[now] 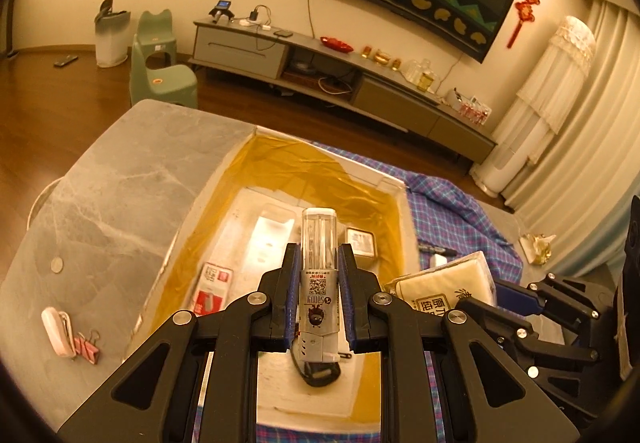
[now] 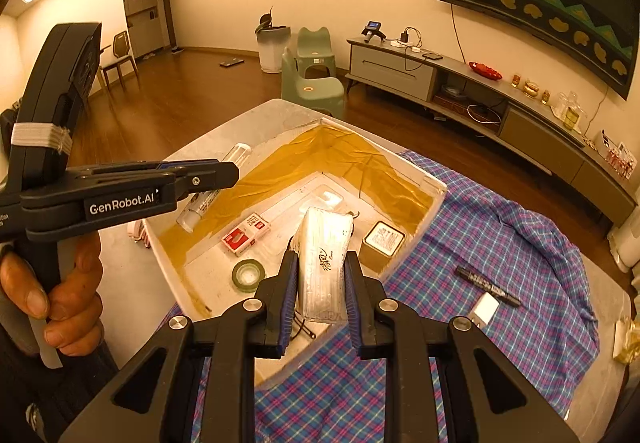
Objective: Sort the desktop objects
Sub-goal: 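Lower both into the white box and open both tools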
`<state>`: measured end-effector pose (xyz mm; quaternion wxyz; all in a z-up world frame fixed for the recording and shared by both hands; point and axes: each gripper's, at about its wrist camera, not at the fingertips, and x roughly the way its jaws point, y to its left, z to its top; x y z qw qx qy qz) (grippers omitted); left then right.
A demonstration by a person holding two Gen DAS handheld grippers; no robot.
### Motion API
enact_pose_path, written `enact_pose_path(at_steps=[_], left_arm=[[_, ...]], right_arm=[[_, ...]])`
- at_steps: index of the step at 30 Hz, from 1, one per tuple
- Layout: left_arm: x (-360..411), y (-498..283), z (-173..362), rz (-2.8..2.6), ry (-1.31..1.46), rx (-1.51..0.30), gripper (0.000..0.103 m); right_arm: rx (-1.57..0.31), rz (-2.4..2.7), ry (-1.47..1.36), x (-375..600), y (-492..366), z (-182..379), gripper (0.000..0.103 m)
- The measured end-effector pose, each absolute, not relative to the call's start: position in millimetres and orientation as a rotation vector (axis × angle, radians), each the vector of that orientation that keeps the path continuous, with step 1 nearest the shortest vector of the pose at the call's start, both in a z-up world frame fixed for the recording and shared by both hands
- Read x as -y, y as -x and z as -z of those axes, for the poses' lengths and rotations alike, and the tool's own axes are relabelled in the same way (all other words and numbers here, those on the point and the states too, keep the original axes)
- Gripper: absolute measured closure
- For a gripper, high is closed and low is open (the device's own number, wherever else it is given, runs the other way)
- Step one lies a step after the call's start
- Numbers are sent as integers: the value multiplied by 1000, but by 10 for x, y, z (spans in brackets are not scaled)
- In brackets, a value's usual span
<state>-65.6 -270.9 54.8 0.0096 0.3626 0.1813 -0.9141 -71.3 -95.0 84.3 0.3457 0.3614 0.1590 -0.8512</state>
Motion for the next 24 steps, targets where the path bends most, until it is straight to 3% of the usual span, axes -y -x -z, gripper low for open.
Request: enact_pose_path(at_steps=[24], left_arm=[[2908,1358,-135,2746,-1419,-604,85]], right_arm=[[-596,2195,-1060,1615,1617,-521,79]])
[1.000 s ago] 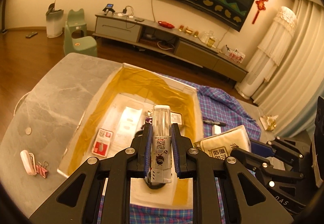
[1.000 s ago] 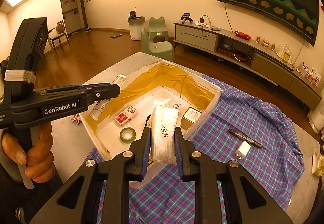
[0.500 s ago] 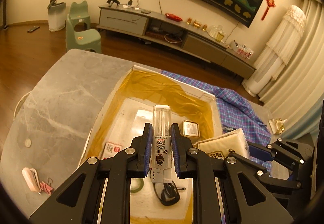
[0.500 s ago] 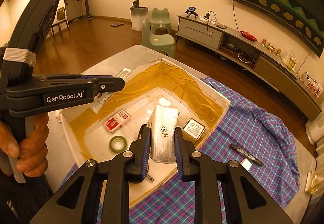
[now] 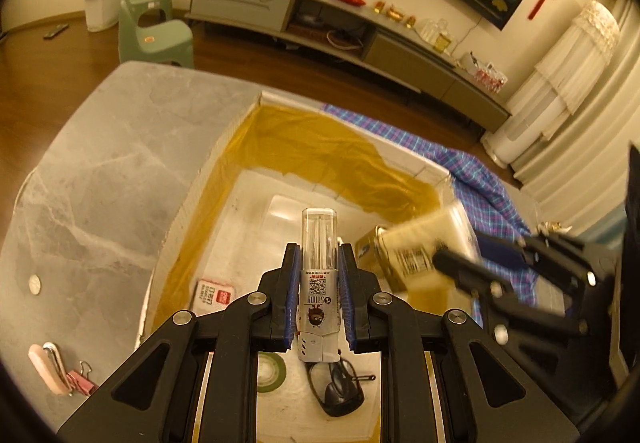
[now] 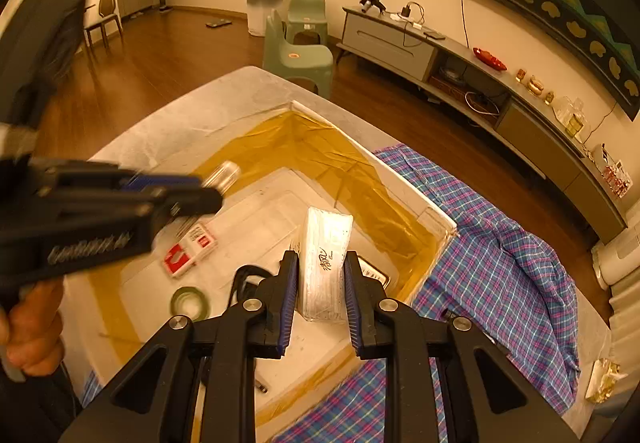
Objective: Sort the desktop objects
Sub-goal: 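Lower both into the white box and open both tools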
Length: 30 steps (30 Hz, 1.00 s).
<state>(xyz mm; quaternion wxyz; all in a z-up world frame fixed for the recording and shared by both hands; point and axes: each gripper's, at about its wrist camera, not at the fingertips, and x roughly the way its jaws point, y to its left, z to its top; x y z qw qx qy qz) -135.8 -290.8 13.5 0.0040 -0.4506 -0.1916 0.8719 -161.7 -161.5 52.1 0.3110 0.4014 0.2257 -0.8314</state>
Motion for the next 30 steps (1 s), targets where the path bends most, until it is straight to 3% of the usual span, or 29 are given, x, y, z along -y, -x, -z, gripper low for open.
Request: enact_pose_path(at_steps=[26,29,30], left_arm=[[2791,1306,275,-2531,1678,585,84],[2794,1319,313,-2540,1695,572,83],[2804,1319,323,-2543,1699,578,83]], right_arm=[[-708,2124,-1341,2137,2445,25,79],[-669,2131,-1356,2084,2475,40,71],[-647,2135,-1356,2056,2477,28,63]])
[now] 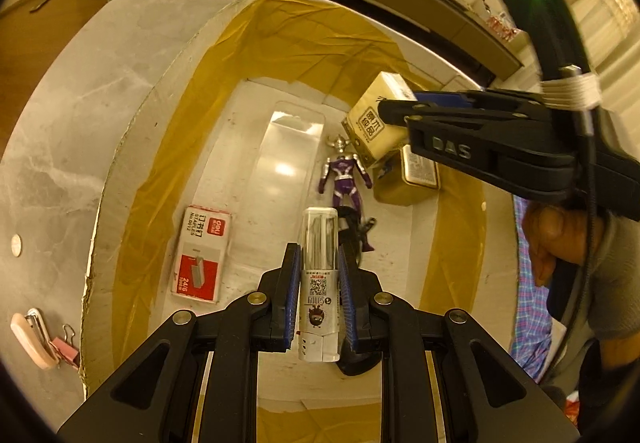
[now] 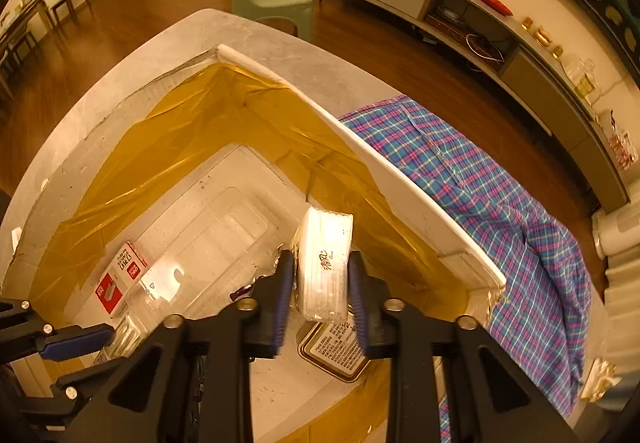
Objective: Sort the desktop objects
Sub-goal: 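Lower both into the white box and open both tools, then move both open tools back over the plaid cloth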
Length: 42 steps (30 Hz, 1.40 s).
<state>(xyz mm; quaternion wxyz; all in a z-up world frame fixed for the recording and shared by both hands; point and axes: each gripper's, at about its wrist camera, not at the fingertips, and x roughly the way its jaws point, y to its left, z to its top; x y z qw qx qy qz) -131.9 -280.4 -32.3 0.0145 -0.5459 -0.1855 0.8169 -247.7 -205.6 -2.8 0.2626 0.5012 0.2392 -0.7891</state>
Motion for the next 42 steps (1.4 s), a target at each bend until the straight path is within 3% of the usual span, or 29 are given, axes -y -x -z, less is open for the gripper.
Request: enact_pose_path(at_steps=[2,4,20,29,42], left_arm=[[2811,1340,314,-2544,1701,585,70],[2812,1335,314,-2547,1693,591,66],[2603,1129,57,-2706,1536,462,66],[2522,831,-100,-2791,1379,537,66],[2007,362,-514,-2870,1190,437,66]], right_arm=[[-622,2141,-1345,2007,2454,0,59],[-609,2149,-1326,1957,2412,-39,59],[-672,2138,-1157,1691,1752,-317,57],[-615,2145,-1090,1370,1506,-531,51],[-457,2136,-995,801,1169,-646,51]])
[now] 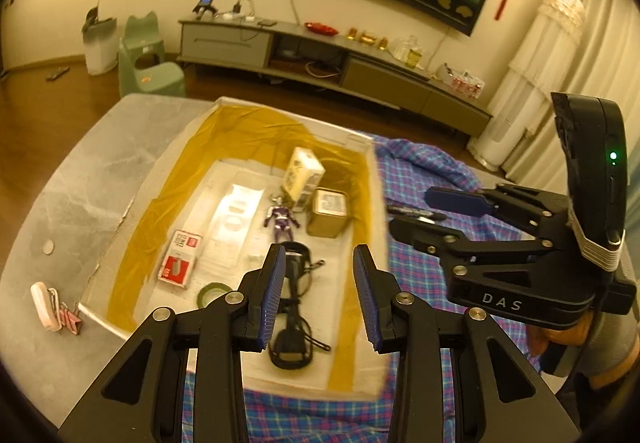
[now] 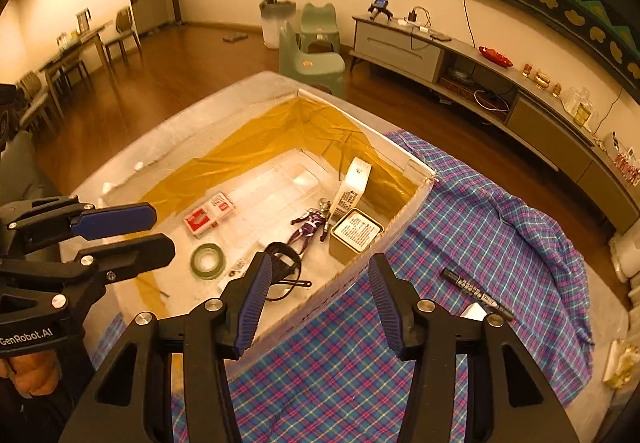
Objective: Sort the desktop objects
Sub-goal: 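Move both open tools back over the plaid cloth, then grasp the white charger with the left tool while the right grasps the black marker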
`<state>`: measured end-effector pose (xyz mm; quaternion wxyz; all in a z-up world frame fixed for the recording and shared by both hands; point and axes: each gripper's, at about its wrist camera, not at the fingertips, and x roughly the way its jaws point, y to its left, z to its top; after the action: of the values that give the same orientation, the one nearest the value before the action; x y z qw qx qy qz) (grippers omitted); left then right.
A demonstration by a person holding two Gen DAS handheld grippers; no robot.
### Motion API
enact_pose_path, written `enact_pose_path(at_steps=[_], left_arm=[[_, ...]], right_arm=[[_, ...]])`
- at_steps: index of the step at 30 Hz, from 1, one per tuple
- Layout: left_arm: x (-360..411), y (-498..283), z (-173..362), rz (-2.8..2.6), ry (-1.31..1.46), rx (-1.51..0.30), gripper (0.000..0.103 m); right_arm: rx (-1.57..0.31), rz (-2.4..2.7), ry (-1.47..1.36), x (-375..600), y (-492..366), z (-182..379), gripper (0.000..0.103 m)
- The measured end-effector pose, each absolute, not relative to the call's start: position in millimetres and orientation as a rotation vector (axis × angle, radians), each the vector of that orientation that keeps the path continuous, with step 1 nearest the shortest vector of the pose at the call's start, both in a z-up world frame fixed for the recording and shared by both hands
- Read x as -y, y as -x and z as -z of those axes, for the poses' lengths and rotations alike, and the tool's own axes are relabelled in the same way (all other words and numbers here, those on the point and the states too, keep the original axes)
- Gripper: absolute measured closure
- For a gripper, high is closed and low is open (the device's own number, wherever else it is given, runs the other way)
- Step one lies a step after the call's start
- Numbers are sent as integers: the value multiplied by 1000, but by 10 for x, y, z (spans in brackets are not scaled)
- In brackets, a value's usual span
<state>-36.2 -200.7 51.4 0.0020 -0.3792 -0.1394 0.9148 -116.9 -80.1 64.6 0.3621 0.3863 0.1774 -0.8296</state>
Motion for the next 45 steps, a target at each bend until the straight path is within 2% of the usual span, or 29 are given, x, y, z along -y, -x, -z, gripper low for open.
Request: enact_pose_path(at_steps=[10,19,25,28,38,40,45], left_arm=[[1224,353,-583,-2774,1189,281,65],[448,780,-329,-2649,1268,145,63],[191,1295,-12,-2587,1360,203,62],[145,1565,170,-2576,1401,227,62],[63,2182,586,-2544,1442,242,63],[14,2247,645,-2539,1444,225,62],[-39,2426,861,-2545,1492,217,62]], right_arm=[[-181,2157,-906,-82,986,-572,50],[-56,2294,-1049,-1091,1436,-132,50],[-169,2314,-1140,-1296,1904,162,50],[-309,2307,-1147,-1228,2183,298,55],[-676,2098,-1131,-825,2990,787,56],[-708,2055,-1140,-789,3064,859,65],[-642,1998,-1155,-889,3153,903,73]])
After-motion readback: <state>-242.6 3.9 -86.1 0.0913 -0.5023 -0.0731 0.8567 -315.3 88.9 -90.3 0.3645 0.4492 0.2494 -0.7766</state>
